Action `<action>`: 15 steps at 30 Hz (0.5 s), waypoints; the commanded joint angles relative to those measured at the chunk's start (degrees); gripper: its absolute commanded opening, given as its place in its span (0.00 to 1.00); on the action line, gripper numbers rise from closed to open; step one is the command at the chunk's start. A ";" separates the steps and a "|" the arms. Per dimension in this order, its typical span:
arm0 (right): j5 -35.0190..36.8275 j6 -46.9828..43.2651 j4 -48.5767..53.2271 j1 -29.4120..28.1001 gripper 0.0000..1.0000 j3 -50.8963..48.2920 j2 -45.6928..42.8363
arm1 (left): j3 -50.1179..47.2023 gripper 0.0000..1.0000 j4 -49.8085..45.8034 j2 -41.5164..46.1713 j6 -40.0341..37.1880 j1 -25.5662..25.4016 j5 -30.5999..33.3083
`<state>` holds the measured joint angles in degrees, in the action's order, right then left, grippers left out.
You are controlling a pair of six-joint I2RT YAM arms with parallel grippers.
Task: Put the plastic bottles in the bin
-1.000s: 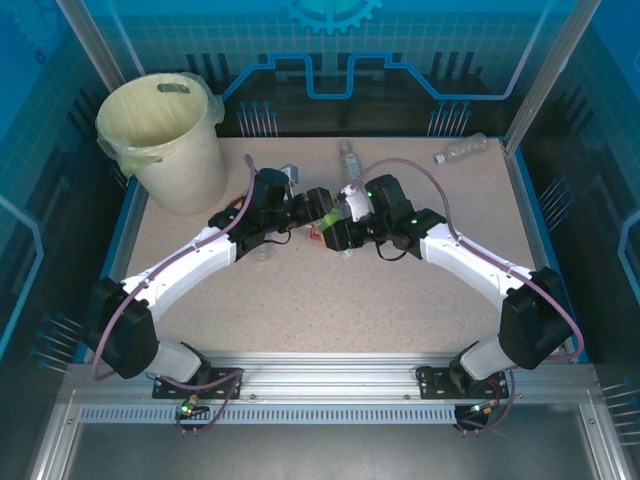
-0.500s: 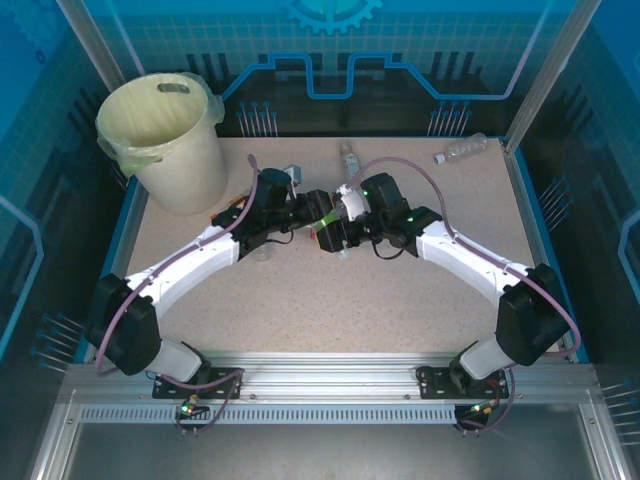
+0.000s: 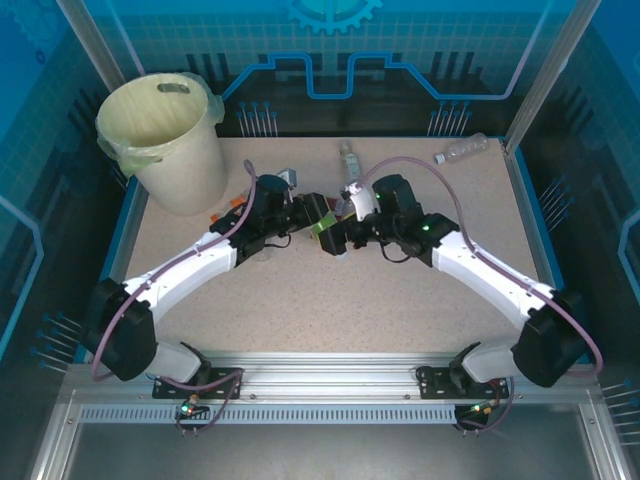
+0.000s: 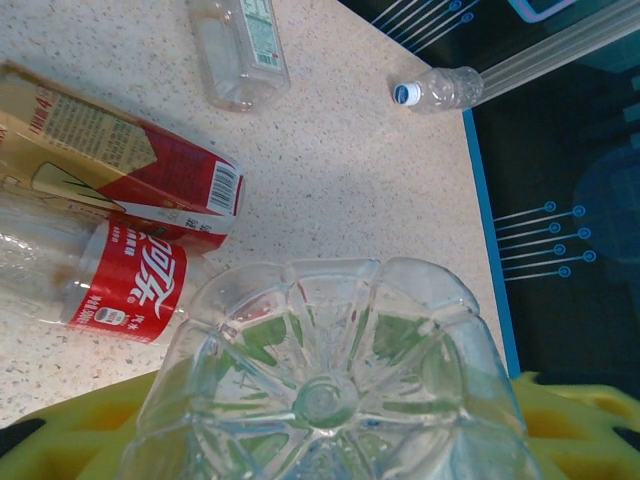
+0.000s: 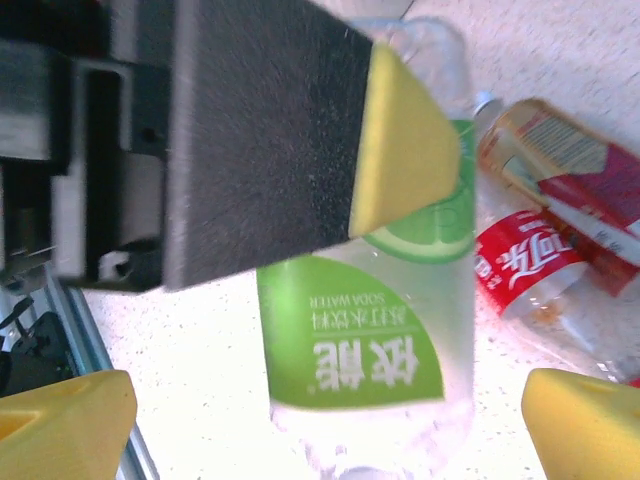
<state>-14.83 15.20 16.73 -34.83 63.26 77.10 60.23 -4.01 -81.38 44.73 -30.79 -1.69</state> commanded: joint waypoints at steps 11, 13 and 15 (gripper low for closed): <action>21.36 10.34 -17.94 4.34 1.00 -22.21 -20.01 | -2.48 0.50 1.43 9.31 -2.57 4.41 7.81; 22.40 10.65 -18.83 4.83 1.00 -24.16 -21.85 | -2.41 0.50 1.20 10.54 -3.44 5.43 8.61; 22.85 10.73 -19.27 5.34 1.00 -25.56 -23.33 | -1.77 0.50 0.66 11.90 -4.85 6.61 9.53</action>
<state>4.82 24.21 2.00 -30.37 39.09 56.27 58.28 -3.70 -72.34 42.96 -25.69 4.71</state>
